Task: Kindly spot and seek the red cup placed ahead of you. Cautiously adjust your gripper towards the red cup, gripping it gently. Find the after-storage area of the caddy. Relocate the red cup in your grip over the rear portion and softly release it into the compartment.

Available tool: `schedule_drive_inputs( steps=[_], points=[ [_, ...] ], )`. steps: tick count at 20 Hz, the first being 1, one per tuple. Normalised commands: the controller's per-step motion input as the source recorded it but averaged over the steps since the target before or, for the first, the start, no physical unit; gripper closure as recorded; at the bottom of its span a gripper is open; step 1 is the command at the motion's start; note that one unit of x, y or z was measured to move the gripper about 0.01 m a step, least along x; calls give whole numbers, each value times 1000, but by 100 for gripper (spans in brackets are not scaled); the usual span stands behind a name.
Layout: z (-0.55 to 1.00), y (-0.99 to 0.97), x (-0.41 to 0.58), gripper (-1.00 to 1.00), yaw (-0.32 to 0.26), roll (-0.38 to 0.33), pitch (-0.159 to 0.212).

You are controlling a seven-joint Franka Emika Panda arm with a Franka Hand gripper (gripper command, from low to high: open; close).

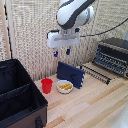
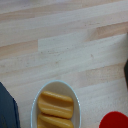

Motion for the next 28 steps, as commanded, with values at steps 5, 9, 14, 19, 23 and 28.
schedule_drive_inputs(
  steps=[5,9,14,19,23,28],
  points=[
    [-218,483,158,-100,-86,-114,138],
    [-314,462,141,-100,-73,-105,120],
    [-328,279,229,-100,-40,-63,141],
    [-326,25,395,-100,0,-6,123],
    [-276,14,374,-100,0,0,92],
    [-213,129,370,-100,0,-17,52]
  ],
)
